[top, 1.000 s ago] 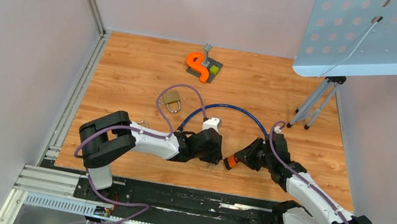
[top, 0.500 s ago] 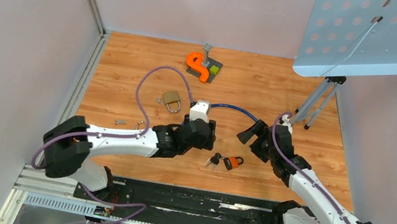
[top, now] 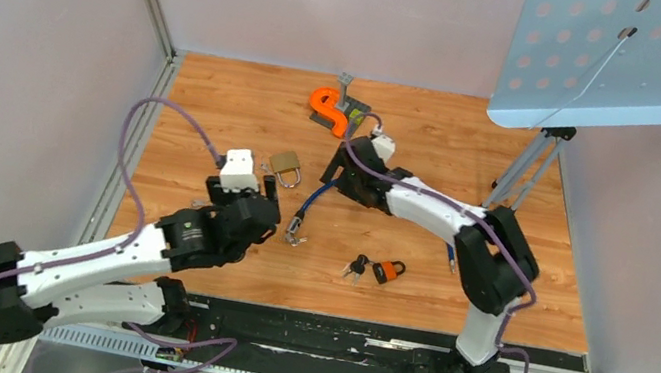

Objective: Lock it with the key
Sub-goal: Pick up the lock from the center of the board.

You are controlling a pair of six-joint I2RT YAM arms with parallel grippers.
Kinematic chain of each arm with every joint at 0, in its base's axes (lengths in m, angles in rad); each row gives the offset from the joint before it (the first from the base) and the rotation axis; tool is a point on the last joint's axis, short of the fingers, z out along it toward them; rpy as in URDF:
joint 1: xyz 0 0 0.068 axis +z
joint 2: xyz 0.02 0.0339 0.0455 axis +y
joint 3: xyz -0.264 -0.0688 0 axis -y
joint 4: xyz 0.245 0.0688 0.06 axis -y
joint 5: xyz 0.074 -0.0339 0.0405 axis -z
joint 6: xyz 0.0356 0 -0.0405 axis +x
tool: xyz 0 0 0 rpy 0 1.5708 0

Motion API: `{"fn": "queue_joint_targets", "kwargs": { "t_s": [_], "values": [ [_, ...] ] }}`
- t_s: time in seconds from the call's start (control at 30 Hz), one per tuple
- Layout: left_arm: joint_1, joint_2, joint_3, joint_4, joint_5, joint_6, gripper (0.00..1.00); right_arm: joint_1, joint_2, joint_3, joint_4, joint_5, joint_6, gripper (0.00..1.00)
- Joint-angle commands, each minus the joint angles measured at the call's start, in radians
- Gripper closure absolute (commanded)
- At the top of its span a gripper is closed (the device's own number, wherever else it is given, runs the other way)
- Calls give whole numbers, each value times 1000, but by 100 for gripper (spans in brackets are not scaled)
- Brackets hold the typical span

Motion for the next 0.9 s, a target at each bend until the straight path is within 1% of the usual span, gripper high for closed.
{"fn": "queue_joint_targets", "kwargs": {
  "t_s": [0.0, 0.03, 0.13, 0.23, 0.37, 0.43, 0.5, 0.63, 0.73, 0.77, 0.87],
  "values": [
    [0, -183, -39, -109, -168, -49, 16, 50, 169, 163, -131, 123, 48, 19],
    [0, -212, -59, -80, -161, 1, 16, 60, 198, 189, -139, 128, 55, 20],
    [0, -330, -93, -41, -146, 77, 14, 83, 285, 284, -203, 113, 89, 34],
    [-1, -393, -125, -41, -144, 86, 14, 99, 385, 423, -370, 120, 162, 41],
    [-1, -437, -154, -47, -137, 77, 14, 119, 480, 553, -528, 162, 220, 43],
    [0, -439, -159, -54, -136, 70, 14, 125, 511, 592, -573, 169, 244, 43],
    [-1, -432, -158, -63, -129, 58, 14, 130, 533, 614, -612, 176, 272, 43],
    [-1, -406, -163, -53, -112, 50, 13, 135, 566, 663, -663, 180, 292, 46],
    [-1, -382, -169, -14, -61, 68, 11, 142, 604, 723, -704, 193, 285, 49],
    [0, -375, -171, -3, -45, 73, 10, 141, 618, 739, -711, 192, 275, 52],
    [0, -368, -188, 58, 35, 93, 9, 141, 649, 777, -716, 178, 250, 77]
  ]
}}
